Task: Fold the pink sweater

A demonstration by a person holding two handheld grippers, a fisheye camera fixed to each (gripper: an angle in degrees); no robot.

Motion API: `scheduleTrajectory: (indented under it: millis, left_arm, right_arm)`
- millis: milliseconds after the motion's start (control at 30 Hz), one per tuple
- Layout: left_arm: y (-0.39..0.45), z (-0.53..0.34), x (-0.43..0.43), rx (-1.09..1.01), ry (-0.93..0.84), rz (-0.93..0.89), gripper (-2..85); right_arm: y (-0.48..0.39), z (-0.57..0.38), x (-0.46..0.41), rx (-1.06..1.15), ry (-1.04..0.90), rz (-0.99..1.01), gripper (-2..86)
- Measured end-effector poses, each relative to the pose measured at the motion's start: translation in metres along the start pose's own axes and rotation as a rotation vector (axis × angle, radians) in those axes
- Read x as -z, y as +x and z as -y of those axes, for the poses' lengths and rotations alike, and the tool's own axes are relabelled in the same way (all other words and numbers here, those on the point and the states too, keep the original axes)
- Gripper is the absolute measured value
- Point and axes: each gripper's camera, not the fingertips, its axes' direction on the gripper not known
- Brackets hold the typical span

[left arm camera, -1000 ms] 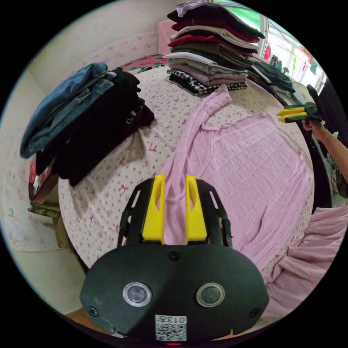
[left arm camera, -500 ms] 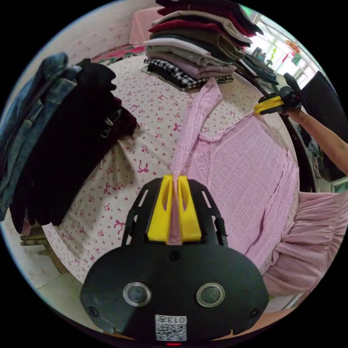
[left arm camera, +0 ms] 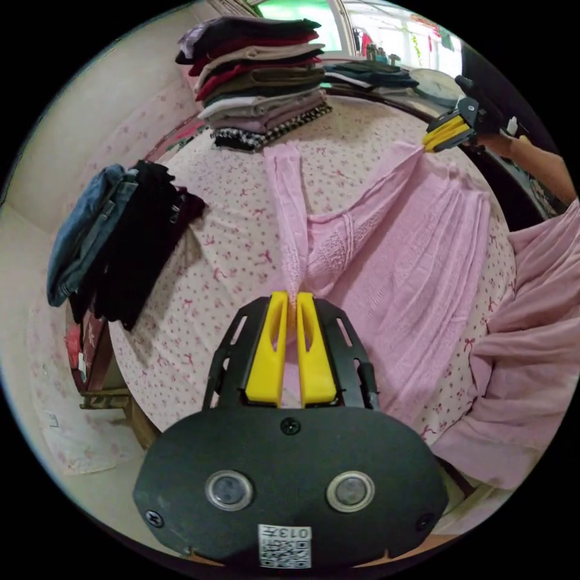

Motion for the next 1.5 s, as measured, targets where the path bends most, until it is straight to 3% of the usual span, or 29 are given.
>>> scheduleTrajectory:
  millis: [167, 300, 433, 600, 933, 1067, 1233, 1333, 1500]
  left_arm:
    - [0.035, -0.011, -0.036, 0.016, -0.060, 0.013, 1.1]
    - [0.028, -0.011, -0.015, 0.003, -0.042, 0.065, 1.1]
    - [0.021, -0.024, -0.001, 0.031, -0.015, 0.086, 1.1]
    - [0.028, -0.044, -0.037, 0.032, -0.052, 0.049, 1.2]
    - [0.013, -0.077, -0.009, 0.044, -0.039, -0.013, 1.9]
    - [-0.030, -0.103, 0.001, 0.136, -0.007, -0.193, 1.8]
    - [-0.100, -0.135, 0.028, 0.378, 0.214, -0.307, 0.3]
    - [-0.117, -0.126, 0.009, 0.456, 0.154, -0.211, -0.1]
    - [-0.110, -0.103, -0.052, 0.354, -0.106, -0.149, -0.3]
  right_arm:
    - [-0.018, -0.016, -0.040, -0.073, -0.069, 0.008, 1.1]
    - [-0.011, -0.011, -0.030, -0.097, -0.045, -0.010, 1.1]
    - [-0.019, -0.015, -0.014, -0.078, 0.018, -0.029, 1.1]
    - [-0.027, -0.025, -0.049, -0.043, -0.063, 0.001, 1.3]
    - [0.038, -0.032, -0.023, -0.191, 0.032, 0.069, 3.3]
    - [0.082, -0.008, -0.021, -0.249, 0.089, 0.074, 4.8]
    - [0.132, 0.056, -0.040, -0.312, 0.154, 0.184, 6.9]
    - [0.159, 0.112, -0.063, -0.324, 0.165, 0.261, 8.5]
    - [0.199, 0.197, -0.105, -0.377, 0.129, 0.309, 9.9]
